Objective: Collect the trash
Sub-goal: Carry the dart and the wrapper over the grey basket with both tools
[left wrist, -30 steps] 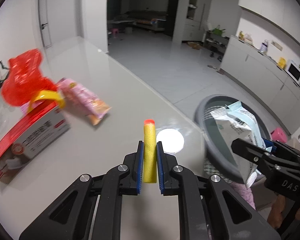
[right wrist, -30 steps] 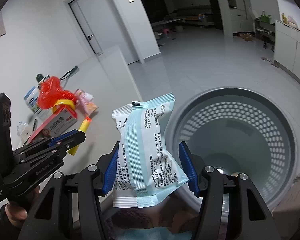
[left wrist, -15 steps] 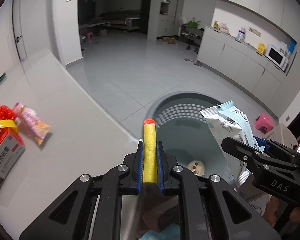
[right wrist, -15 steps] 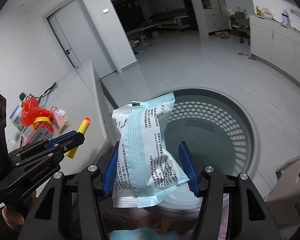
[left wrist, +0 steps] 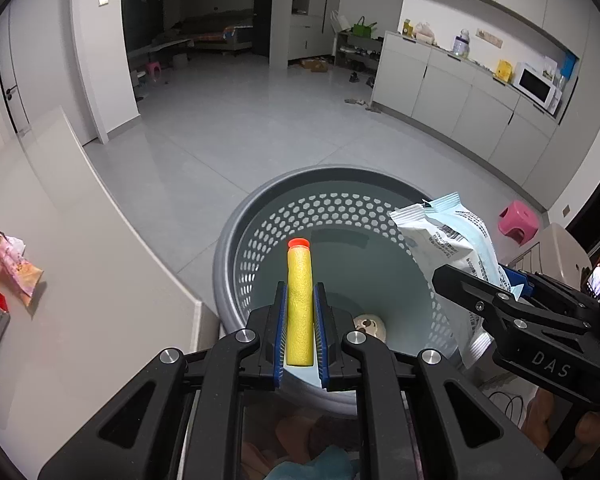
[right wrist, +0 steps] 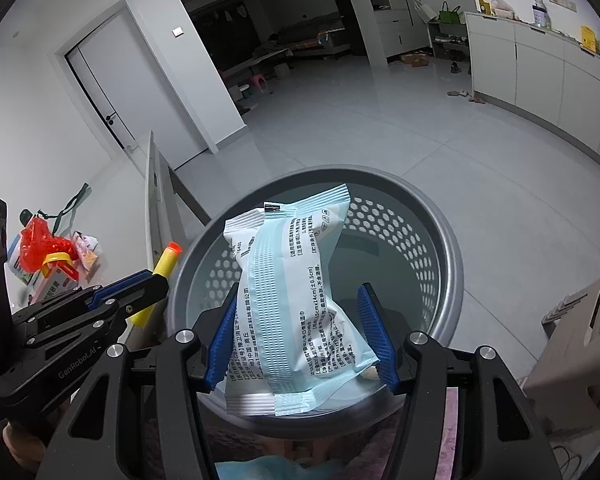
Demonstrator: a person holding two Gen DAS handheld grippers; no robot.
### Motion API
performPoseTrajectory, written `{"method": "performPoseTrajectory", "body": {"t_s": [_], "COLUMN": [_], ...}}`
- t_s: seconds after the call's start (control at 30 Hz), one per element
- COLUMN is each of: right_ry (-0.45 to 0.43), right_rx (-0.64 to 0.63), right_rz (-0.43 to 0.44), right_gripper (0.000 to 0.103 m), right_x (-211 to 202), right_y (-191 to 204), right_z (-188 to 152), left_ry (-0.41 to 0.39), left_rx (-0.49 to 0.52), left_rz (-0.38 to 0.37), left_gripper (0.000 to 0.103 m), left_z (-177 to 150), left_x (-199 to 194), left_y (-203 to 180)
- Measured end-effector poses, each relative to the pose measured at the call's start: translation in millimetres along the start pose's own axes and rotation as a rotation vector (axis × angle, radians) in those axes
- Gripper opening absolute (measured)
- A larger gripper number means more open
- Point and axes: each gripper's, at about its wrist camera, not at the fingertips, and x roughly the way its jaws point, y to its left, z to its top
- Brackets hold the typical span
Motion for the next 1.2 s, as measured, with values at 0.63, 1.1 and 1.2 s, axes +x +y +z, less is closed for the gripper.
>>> {"method": "performPoseTrajectory", "body": {"t_s": [0.63, 1.1, 1.2], "right_ry": [0.039, 0.054, 0.054], "right_rx": [0.005, 0.013, 0.011], "right_rz": [-0.008, -0.025, -0.029], "right_gripper": [0.056, 0.056, 0.056], "right_x": [17.7, 24.7, 25.1], "right_y": [-8.5, -10.0, -9.3], "right_z": [-3.1, -4.8, -4.5], "left_ry": [0.053, 0.077, 0.078], "left_rx": [0.000, 0.007, 0.003], "left_rz": [0.011, 0.001, -0.003], "left_gripper": [0.013, 0.013, 0.013], "left_z": [0.0, -3.1, -2.5], "left_x": [19.7, 33.9, 34.7], "left_y": [-8.2, -14.2, -14.7]}}
